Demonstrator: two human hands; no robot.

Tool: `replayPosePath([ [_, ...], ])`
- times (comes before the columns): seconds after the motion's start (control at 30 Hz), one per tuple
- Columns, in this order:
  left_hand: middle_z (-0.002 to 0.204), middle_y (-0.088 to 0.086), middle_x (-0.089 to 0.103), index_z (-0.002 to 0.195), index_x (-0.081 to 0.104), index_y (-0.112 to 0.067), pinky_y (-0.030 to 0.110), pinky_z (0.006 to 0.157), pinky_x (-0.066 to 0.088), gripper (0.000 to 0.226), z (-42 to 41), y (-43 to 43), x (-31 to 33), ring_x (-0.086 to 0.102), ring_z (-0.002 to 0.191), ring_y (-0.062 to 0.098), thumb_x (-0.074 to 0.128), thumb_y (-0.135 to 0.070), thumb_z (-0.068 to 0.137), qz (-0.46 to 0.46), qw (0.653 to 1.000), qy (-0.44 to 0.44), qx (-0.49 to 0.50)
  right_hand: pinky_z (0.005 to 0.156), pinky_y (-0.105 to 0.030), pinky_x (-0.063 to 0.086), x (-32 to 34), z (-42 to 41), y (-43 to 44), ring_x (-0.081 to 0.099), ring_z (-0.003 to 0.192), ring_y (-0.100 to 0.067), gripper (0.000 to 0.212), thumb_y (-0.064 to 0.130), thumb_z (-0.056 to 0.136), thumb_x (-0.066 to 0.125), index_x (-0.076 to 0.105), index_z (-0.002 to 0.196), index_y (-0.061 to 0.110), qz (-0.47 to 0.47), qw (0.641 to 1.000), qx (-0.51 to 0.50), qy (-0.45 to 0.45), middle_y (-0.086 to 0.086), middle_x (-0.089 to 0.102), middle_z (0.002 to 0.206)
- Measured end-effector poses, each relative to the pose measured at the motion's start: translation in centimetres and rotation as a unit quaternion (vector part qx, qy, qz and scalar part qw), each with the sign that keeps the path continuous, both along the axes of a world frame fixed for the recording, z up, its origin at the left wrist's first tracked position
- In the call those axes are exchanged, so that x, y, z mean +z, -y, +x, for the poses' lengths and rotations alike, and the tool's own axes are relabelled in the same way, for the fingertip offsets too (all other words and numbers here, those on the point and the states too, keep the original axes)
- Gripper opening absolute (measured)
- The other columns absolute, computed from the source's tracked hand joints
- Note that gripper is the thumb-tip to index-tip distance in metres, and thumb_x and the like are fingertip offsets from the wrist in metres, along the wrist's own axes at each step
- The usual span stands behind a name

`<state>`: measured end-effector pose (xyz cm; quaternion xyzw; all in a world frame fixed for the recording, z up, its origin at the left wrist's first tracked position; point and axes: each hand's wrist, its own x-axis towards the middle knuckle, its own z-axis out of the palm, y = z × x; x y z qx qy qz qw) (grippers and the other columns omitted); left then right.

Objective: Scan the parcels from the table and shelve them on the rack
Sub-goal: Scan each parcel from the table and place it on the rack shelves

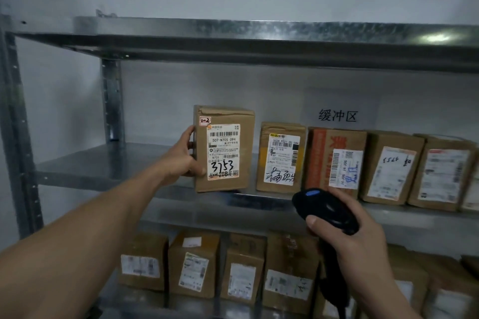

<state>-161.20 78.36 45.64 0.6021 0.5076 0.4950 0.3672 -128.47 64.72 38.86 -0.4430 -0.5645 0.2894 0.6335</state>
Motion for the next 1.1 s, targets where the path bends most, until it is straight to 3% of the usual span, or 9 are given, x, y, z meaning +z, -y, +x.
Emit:
replayPosePath([
  [0.27,0.147,0.006,0.047,0.154,0.024,-0.045,0.048,0.075,0.062,0.120,-1.7,-6.9,-0.9,0.060,0.115,0.032,0.055,0.034,0.070,-0.030,0.996,-0.005,-0.088,0.095,-0.056,0.056,-1.6,-2.9,0.5,0.068,0.103,-0.023,0.070,0.021,0.064,0.097,0.067,0.125,0.034,-0.025,0.994,-0.107,-0.020,0.011,0.069,0.113],
  [0.37,0.145,0.006,0.047,0.155,0.021,-0.046,0.048,0.076,0.062,0.120,-1.8,-8.0,-0.9,0.059,0.116,0.032,0.053,0.034,0.072,-0.028,0.993,-0.004,-0.113,0.093,-0.057,0.057,-2.0,-3.6,0.9,0.069,0.101,-0.026,0.074,0.028,0.056,0.098,0.067,0.122,0.038,-0.033,0.991,-0.131,-0.024,0.010,0.069,0.112],
  [0.47,0.143,0.008,0.048,0.155,0.022,-0.046,0.054,0.083,0.059,0.120,-1.7,-8.5,-0.9,0.059,0.114,0.032,0.051,0.035,0.072,-0.027,0.991,0.000,-0.129,0.093,-0.057,0.057,-2.2,-3.9,1.2,0.069,0.100,-0.027,0.066,0.019,0.063,0.095,0.067,0.120,0.038,-0.036,0.989,-0.142,-0.025,0.007,0.070,0.111],
  [0.57,0.145,0.009,0.047,0.155,0.021,-0.046,0.048,0.076,0.061,0.119,-1.5,-8.8,-1.0,0.060,0.113,0.030,0.052,0.034,0.073,-0.025,0.990,-0.004,-0.137,0.093,-0.058,0.057,-1.9,-4.4,1.7,0.070,0.098,-0.028,0.065,0.012,0.067,0.092,0.067,0.122,0.036,-0.036,0.988,-0.146,-0.021,0.005,0.070,0.111],
  [0.63,0.152,0.008,0.041,0.156,0.018,-0.047,0.047,0.073,0.060,0.120,-1.6,-8.8,-1.3,0.060,0.115,0.031,0.056,0.031,0.074,-0.024,0.991,-0.003,-0.132,0.091,-0.057,0.058,-1.8,-4.7,2.0,0.070,0.097,-0.026,0.068,0.021,0.063,0.097,0.067,0.122,0.037,-0.034,0.988,-0.149,-0.019,0.006,0.071,0.110],
  [0.73,0.161,0.008,0.029,0.158,0.008,-0.046,0.056,0.092,0.054,0.123,-1.8,-8.6,-2.0,0.054,0.126,0.036,0.067,0.022,0.074,-0.026,0.994,-0.029,-0.100,0.089,-0.055,0.059,-1.9,-5.0,2.5,0.071,0.097,-0.023,0.071,0.035,0.052,0.089,0.068,0.120,0.040,-0.029,0.987,-0.154,-0.020,0.011,0.071,0.108],
  [0.9,0.167,0.009,0.018,0.162,0.001,-0.029,0.052,0.118,0.031,0.120,-2.1,-7.1,-3.4,0.025,0.150,0.032,0.082,0.000,0.077,0.014,0.997,-0.073,-0.013,0.075,-0.044,0.060,-2.2,-4.3,3.2,0.069,0.097,-0.024,0.063,0.010,0.070,0.090,0.066,0.123,0.035,-0.027,0.990,-0.136,-0.016,0.005,0.069,0.111],
  [0.97,0.166,0.007,0.022,0.162,0.006,-0.025,0.051,0.120,0.029,0.115,-2.3,-6.3,-4.1,0.026,0.150,0.029,0.085,-0.015,0.079,0.049,0.990,-0.124,0.039,0.067,-0.037,0.058,-2.1,-3.7,3.5,0.069,0.096,-0.023,0.063,0.008,0.073,0.087,0.065,0.125,0.033,-0.026,0.991,-0.130,-0.017,0.004,0.068,0.113],
  [1.1,0.153,0.008,0.041,0.153,0.033,-0.016,0.045,0.110,0.042,0.084,-1.2,-3.3,-5.6,0.043,0.137,0.027,0.081,-0.027,0.084,0.155,0.961,-0.156,0.167,0.064,-0.034,0.057,-2.1,-2.2,4.3,0.069,0.092,-0.022,0.061,0.007,0.073,0.087,0.066,0.125,0.032,-0.024,0.992,-0.121,-0.020,0.004,0.067,0.112],
])
